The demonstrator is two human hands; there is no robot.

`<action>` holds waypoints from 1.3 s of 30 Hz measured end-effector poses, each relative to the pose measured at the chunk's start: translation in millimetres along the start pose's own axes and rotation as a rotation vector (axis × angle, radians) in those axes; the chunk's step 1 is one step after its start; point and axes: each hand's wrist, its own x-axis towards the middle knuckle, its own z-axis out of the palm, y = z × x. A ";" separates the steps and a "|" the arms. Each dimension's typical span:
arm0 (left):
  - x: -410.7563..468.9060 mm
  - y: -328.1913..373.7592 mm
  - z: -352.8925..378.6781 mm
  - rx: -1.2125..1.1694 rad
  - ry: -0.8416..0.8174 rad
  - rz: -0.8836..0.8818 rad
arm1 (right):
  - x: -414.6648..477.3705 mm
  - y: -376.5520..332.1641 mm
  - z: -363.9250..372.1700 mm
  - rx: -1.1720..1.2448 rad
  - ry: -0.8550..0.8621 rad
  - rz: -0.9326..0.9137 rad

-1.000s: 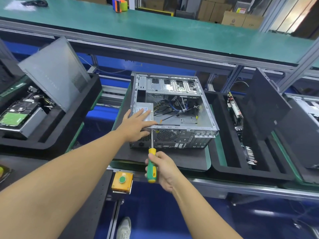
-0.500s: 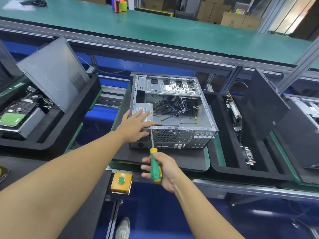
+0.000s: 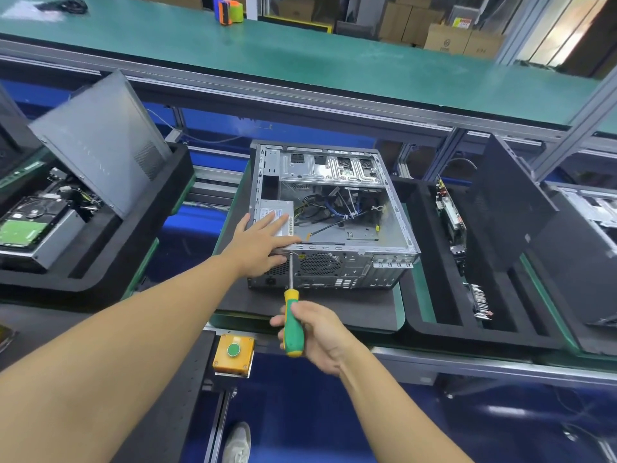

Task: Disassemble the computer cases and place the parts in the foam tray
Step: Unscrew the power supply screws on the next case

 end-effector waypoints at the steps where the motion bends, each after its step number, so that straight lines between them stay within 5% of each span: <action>1: -0.3 0.3 0.0 0.002 -0.002 -0.001 | 0.3 3.1 2.4 -0.039 0.036 -0.050; 8: -0.8 1.1 -2.3 0.001 -0.012 -0.003 | 9.4 17.8 13.3 0.031 0.109 -0.035; 15: -0.4 0.9 -2.2 0.005 -0.011 -0.003 | 5.9 3.1 -7.0 0.186 -0.096 0.102; 22: -0.2 1.7 -2.2 0.014 -0.015 -0.005 | 9.8 18.0 0.2 -0.126 0.268 -0.155; 31: 1.0 1.3 -1.7 0.009 -0.008 0.000 | 4.4 -6.7 -2.5 0.106 0.024 0.102; 35: 0.2 0.2 0.2 0.009 -0.003 0.001 | 6.5 3.6 -1.6 0.012 0.140 -0.062; 39: 1.3 -0.9 1.7 -0.002 0.007 0.006 | 9.1 5.1 2.3 -0.027 0.184 -0.002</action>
